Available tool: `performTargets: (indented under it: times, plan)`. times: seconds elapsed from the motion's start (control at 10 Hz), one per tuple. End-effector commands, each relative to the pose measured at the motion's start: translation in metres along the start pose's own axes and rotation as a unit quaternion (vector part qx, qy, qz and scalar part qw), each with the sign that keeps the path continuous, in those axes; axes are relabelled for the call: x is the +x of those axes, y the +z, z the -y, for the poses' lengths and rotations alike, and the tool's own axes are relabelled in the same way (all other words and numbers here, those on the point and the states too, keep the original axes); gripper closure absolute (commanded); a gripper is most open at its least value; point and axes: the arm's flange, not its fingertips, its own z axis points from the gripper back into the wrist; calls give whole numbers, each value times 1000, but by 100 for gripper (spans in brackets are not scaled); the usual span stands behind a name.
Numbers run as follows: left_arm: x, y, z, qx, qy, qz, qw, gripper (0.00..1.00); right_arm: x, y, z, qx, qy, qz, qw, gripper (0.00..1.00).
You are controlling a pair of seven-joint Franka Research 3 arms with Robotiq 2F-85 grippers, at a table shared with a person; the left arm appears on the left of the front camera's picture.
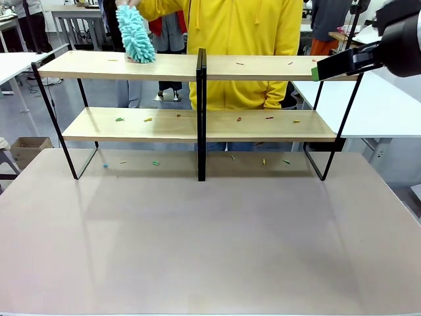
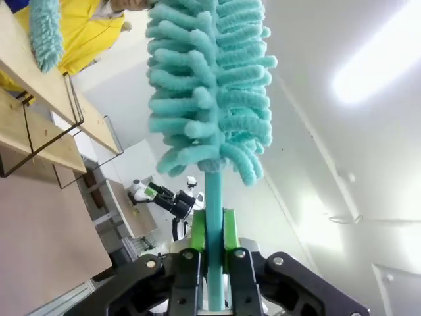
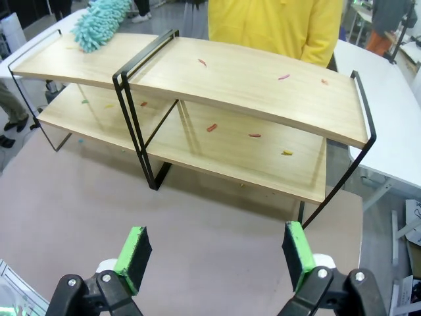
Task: Clean the shelves.
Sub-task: Clean a randomly selected level of the Shelf with the Duster.
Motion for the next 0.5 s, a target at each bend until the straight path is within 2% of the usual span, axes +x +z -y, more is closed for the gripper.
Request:
performTargets:
  times: [0.0, 0.4]
  plan:
    - [2, -23, 7, 10, -4, -30, 1000, 88, 1, 0, 1, 1, 2, 0, 1000, 0]
    - [9, -33, 2, 16, 5, -50, 999, 88, 1, 0, 1, 1, 2, 0, 1000, 0]
